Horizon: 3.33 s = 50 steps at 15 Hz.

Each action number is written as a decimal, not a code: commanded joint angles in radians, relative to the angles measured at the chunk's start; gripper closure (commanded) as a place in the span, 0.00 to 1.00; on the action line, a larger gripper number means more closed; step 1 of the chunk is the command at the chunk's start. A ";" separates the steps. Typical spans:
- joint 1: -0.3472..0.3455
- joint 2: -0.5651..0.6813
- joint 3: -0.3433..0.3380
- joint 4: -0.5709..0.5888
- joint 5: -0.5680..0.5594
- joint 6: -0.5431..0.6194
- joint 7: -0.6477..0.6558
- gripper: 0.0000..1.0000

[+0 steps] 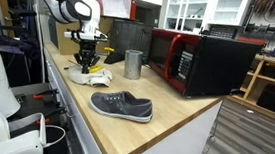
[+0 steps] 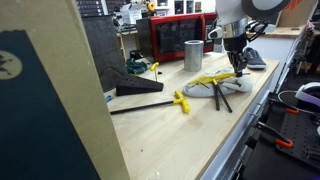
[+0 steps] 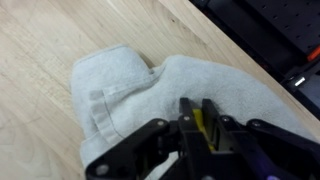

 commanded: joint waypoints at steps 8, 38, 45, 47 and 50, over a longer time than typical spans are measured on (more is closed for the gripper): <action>0.043 0.017 -0.002 0.030 0.137 -0.115 -0.137 0.50; -0.104 0.206 -0.100 0.225 0.672 -0.387 -0.477 0.96; -0.106 0.085 -0.106 0.206 0.645 -0.413 -0.525 0.96; -0.108 0.054 -0.119 0.217 0.653 -0.448 -0.570 0.96; -0.112 0.012 -0.140 0.238 0.661 -0.499 -0.603 0.96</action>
